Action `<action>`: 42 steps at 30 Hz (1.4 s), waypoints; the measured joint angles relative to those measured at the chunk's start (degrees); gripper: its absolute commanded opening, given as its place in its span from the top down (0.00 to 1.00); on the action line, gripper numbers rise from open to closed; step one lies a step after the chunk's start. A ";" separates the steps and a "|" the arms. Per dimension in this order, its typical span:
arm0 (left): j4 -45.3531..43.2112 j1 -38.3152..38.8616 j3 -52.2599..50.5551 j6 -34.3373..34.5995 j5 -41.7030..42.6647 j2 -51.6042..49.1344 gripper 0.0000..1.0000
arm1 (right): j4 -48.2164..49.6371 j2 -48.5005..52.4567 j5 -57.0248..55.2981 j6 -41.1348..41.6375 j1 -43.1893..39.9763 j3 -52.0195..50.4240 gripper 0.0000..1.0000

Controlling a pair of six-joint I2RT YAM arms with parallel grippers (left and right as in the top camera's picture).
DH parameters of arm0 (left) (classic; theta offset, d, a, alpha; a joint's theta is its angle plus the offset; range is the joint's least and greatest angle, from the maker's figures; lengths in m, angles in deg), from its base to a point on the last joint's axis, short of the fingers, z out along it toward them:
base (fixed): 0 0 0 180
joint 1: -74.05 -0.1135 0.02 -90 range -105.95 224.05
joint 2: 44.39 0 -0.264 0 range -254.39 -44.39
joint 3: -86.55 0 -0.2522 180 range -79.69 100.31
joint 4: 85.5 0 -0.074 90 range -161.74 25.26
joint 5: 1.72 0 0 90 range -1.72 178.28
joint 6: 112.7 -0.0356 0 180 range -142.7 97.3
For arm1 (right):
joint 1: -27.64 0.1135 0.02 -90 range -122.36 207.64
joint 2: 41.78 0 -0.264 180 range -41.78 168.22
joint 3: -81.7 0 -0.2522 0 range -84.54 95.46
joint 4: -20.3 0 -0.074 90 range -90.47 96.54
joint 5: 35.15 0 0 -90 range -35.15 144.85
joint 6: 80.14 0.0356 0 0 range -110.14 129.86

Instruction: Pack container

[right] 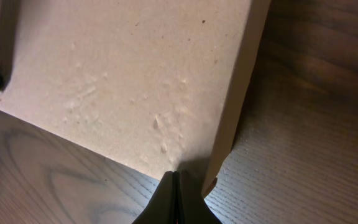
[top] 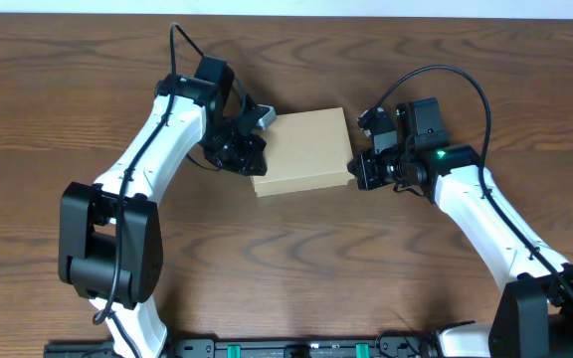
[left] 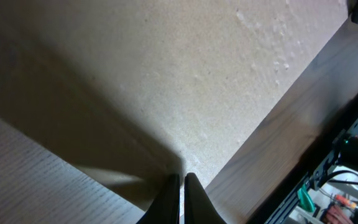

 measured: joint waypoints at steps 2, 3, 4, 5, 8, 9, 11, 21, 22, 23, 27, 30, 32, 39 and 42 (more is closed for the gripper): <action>0.02 0.00 0.00 0.31 0.00 0.00 0.94 | -0.33 -0.02 0.00 0.02 0.00 0.04 0.99; 0.00 0.00 0.00 0.44 -0.02 0.09 0.94 | -0.35 -0.07 -0.02 0.07 -0.02 0.07 0.99; 0.02 0.00 0.00 0.48 -0.09 0.24 0.94 | -0.37 -0.22 -0.35 0.33 -0.07 0.07 0.99; 0.02 0.00 -0.04 0.52 -0.24 0.52 0.94 | -0.48 -0.55 -0.96 0.76 -0.13 0.07 0.99; 0.11 0.00 -0.26 0.90 -0.83 2.54 0.94 | -1.14 -2.29 -4.04 2.51 -0.55 0.07 0.99; 0.07 0.00 -0.39 1.22 -1.16 3.91 0.95 | -1.60 -3.06 -5.57 3.48 -0.72 0.07 0.99; 0.13 0.00 -0.68 1.84 -2.23 7.19 0.94 | -2.23 -4.11 -8.74 5.33 -0.98 0.15 0.99; 0.15 0.00 -0.74 3.69 -6.14 24.35 0.94 | 2.54 -0.81 -13.18 9.99 -0.46 0.13 0.99; 0.26 0.00 -0.74 4.00 -6.80 25.70 0.94 | 3.56 0.13 -12.22 10.16 0.00 0.13 0.98; 0.48 0.00 -0.74 4.44 -7.32 26.64 0.94 | 4.35 0.79 -11.37 10.38 0.48 0.13 0.99; 2.32 0.00 -0.74 5.22 -9.97 30.01 0.94 | 5.29 1.73 -9.60 11.04 2.78 0.13 0.98; 3.54 0.00 -0.74 5.57 -11.23 31.67 0.94 | 4.92 1.73 -8.87 11.23 3.63 0.13 0.99; 4.04 0.00 -0.74 5.81 -11.67 32.50 0.94 | 4.52 1.73 -8.66 11.47 3.82 0.13 0.99; 7.08 0.00 -0.74 6.10 -12.70 35.06 0.94 | 3.98 1.73 -8.37 12.26 3.87 0.13 0.99; 9.57 0.00 -0.74 6.16 -13.33 36.54 0.94 | 3.96 1.73 -8.00 12.26 3.87 0.13 0.99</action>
